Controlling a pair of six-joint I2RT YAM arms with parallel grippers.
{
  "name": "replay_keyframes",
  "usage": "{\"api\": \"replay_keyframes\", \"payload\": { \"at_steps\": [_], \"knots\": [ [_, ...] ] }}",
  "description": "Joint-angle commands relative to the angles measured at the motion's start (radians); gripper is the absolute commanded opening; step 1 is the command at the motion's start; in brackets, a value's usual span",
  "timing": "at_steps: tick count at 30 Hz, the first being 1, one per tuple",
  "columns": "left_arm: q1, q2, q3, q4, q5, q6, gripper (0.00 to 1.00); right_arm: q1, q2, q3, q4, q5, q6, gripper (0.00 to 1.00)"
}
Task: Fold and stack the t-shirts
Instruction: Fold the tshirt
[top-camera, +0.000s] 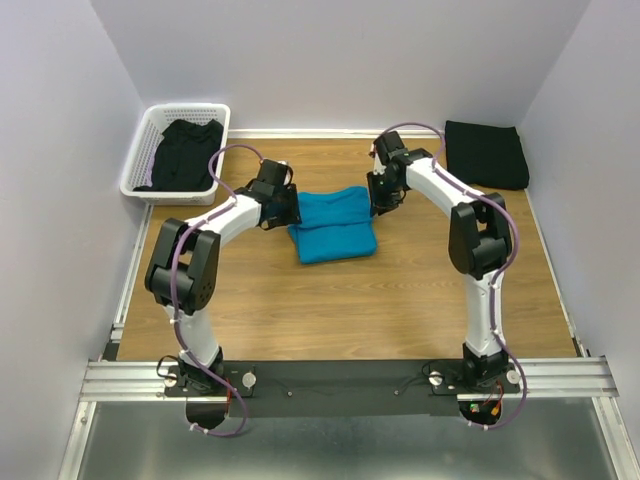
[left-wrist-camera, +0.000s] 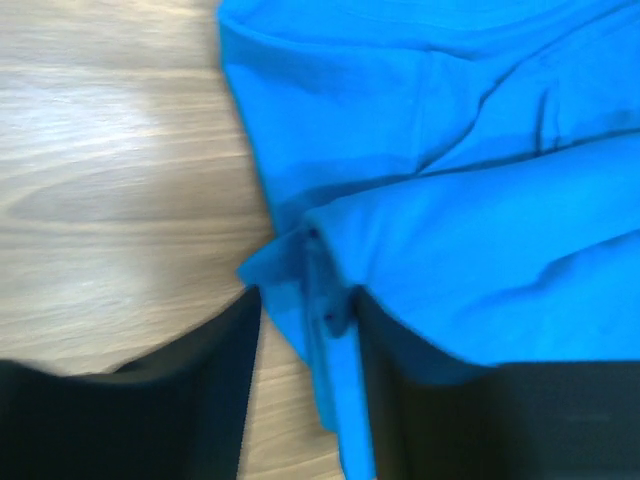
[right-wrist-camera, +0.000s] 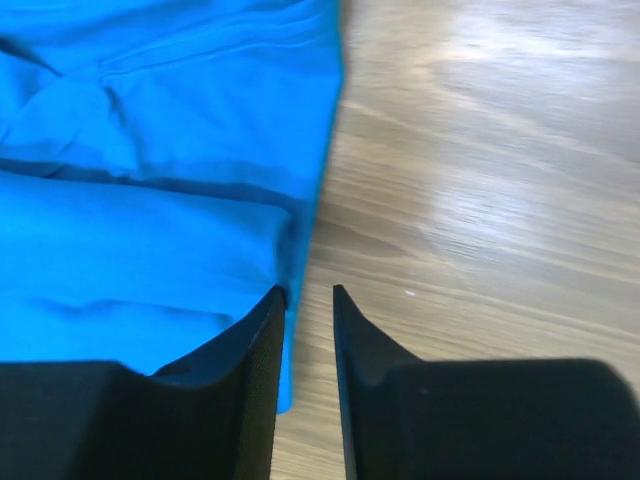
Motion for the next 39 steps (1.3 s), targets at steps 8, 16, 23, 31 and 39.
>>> {"api": "replay_keyframes", "payload": {
  "at_steps": [8, 16, 23, 31, 39],
  "knots": [
    [-0.026, -0.337, -0.147, -0.014, -0.054, -0.05, 0.7, 0.167, -0.218, -0.147, 0.167, 0.117, 0.002, 0.36],
    [-0.041, -0.518, -0.352, 0.015, -0.054, -0.072, 0.62, 0.24, -0.169, -0.21, 0.258, -0.047, 0.028, 0.3],
    [-0.047, -0.576, -0.427, 0.02, -0.054, -0.065, 0.61, 0.24, -0.072, -0.129, 0.28, -0.05, 0.016, 0.27],
    [-0.054, -0.579, -0.449, 0.034, -0.047, -0.067, 0.61, 0.185, 0.093, 0.07, 0.278, 0.063, -0.003, 0.26],
    [-0.061, -0.512, -0.408, 0.123, 0.002, -0.055, 0.61, 0.069, 0.19, 0.359, 0.281, 0.072, 0.072, 0.31]
  ]
}}
